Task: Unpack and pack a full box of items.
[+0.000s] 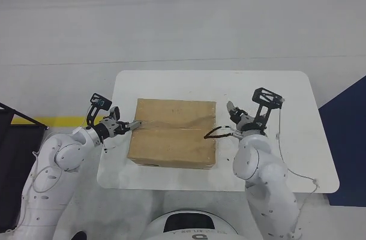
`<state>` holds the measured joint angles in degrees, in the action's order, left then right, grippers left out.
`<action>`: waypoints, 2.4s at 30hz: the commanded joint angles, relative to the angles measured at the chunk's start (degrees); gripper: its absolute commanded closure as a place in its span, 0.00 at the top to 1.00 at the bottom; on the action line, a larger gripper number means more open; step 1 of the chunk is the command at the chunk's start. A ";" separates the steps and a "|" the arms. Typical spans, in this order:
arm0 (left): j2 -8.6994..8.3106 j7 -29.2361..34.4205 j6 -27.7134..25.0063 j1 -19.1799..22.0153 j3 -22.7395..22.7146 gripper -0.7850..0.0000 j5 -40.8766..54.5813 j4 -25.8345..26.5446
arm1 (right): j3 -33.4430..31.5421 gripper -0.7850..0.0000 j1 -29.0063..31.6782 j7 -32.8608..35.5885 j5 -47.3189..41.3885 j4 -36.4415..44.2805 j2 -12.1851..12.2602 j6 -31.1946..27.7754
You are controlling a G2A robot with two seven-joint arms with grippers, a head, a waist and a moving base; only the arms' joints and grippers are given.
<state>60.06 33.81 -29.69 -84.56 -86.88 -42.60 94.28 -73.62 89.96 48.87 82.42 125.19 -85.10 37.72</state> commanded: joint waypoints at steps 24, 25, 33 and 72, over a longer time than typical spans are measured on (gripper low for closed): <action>0.00 0.00 0.00 0.00 0.00 1.00 0.00 0.00 | -6.67 0.24 -5.13 8.41 -26.73 -6.68 1.20 -10.92; 0.00 0.00 0.00 0.00 0.00 1.00 0.00 0.00 | -6.82 0.17 -4.82 8.80 -27.33 -5.80 1.27 -11.09; 0.00 0.00 0.00 0.00 0.00 1.00 0.00 0.00 | -12.73 0.00 1.06 6.68 -35.26 -0.92 1.84 -13.52; 0.00 0.00 0.00 0.00 0.00 1.00 0.00 0.00 | -17.97 0.00 -3.59 21.35 -49.33 -11.60 6.19 -20.69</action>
<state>60.06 33.81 -29.69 -84.56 -86.88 -42.60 94.28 -91.69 86.58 70.49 32.85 113.65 -78.99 17.14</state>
